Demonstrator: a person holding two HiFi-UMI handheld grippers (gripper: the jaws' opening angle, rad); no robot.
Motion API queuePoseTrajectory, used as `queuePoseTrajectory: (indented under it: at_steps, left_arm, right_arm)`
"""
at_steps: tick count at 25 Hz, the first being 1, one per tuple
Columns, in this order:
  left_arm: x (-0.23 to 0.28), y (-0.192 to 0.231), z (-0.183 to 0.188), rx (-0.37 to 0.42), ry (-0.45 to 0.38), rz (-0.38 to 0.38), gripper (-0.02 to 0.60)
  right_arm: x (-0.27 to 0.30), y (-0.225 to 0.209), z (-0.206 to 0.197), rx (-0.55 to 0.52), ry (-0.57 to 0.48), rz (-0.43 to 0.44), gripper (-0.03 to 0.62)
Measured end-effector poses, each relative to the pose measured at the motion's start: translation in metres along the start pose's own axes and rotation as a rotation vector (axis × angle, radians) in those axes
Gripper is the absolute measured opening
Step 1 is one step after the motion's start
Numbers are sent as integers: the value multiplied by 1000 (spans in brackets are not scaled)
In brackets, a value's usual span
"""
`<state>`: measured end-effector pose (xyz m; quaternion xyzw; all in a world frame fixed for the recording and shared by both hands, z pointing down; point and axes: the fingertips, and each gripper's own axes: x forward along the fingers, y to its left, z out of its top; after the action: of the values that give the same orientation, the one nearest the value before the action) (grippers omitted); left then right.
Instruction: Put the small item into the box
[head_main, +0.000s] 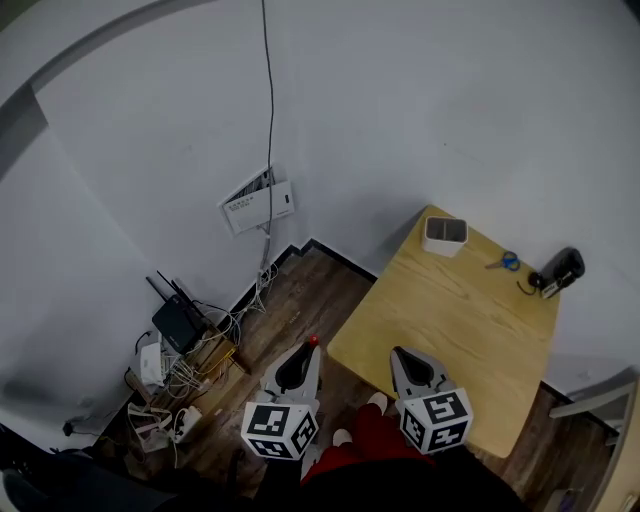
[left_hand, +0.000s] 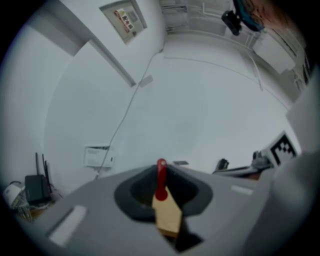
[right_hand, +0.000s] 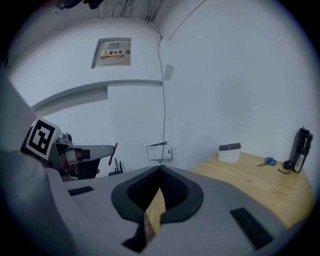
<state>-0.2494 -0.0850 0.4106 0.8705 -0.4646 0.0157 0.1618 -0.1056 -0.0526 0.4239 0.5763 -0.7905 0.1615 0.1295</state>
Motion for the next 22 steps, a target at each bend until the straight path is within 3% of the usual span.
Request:
queuePoseTrajectory:
  at_steps: [22]
  left_arm:
    - [194, -66, 18, 125, 109, -253, 54]
  right_arm:
    - [8, -184, 13, 170, -39, -319, 8]
